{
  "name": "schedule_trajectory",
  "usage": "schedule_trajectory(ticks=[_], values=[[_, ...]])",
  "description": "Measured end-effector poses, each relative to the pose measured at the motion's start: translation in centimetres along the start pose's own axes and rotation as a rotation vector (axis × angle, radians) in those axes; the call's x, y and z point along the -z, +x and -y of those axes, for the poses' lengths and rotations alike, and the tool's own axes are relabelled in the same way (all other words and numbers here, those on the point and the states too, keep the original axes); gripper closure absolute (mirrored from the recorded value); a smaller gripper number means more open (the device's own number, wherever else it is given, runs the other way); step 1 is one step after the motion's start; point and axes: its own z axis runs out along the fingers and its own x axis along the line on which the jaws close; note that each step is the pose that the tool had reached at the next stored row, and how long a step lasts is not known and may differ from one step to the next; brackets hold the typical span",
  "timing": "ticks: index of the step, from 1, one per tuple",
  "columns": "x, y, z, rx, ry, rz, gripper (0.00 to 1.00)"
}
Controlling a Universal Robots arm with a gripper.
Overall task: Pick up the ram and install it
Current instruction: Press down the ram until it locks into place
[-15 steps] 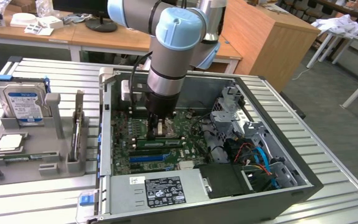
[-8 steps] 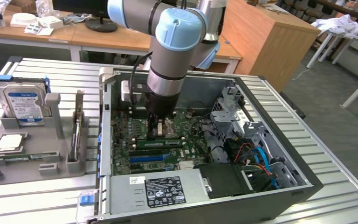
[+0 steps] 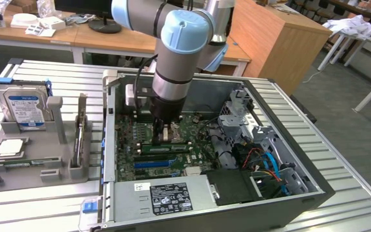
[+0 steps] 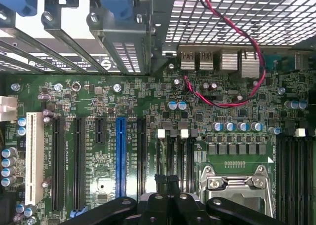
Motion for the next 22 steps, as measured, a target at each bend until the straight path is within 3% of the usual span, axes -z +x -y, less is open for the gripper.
schedule_trajectory(ticks=[22], values=[[-0.46,0.04,0.01,0.000,-0.0002,0.0000,0.89]])
